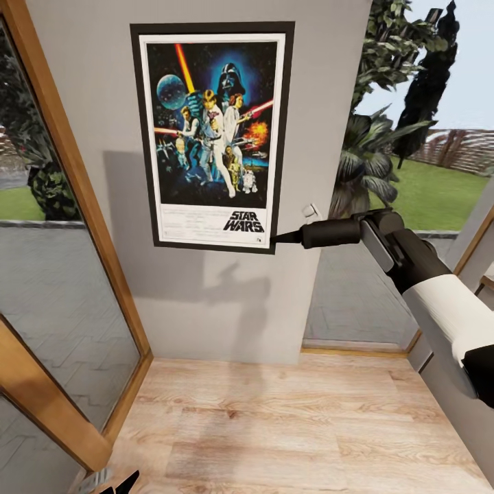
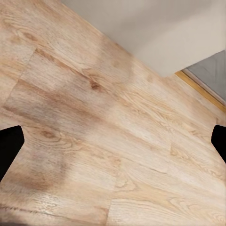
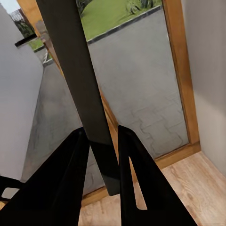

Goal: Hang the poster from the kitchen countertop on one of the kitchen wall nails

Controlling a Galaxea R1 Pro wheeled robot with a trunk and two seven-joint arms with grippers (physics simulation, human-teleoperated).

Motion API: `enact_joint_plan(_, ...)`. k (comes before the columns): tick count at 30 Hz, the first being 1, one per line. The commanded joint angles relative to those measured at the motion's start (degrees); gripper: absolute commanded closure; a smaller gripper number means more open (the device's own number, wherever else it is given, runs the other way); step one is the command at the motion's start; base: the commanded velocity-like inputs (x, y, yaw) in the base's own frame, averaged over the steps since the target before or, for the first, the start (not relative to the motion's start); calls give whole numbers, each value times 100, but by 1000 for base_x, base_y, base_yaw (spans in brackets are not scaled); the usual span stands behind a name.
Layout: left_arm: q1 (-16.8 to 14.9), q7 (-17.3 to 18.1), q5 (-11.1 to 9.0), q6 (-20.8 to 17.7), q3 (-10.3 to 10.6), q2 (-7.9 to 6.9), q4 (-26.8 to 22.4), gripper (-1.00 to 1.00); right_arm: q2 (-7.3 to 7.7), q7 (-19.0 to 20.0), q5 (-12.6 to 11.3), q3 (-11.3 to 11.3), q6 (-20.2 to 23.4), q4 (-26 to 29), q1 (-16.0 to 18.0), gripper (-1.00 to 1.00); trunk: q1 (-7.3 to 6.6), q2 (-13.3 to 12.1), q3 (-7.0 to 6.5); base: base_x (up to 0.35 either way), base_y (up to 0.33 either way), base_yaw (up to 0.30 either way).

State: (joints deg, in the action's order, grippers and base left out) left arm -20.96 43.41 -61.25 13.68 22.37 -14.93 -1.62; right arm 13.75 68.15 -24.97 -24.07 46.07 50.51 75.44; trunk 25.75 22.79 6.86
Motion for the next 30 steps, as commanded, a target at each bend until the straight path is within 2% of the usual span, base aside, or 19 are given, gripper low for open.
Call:
enact_joint_plan(1,-5,9,-28,38,48,-1,4,-100,5,-5,-43,-16,39,1,8,100,4,13,13,0,0,0)
enact_joint_plan(16,-5,9,-35,38,44,-4,4,-100,5,-5,-43,-13,34,3,6,100,4,13,13,10,0,0)
enact_joint_plan(30,-5,9,-35,38,46,-5,4,-100,5,-9,-43,-17,33,3,6,100,4,13,13,287,0,0)
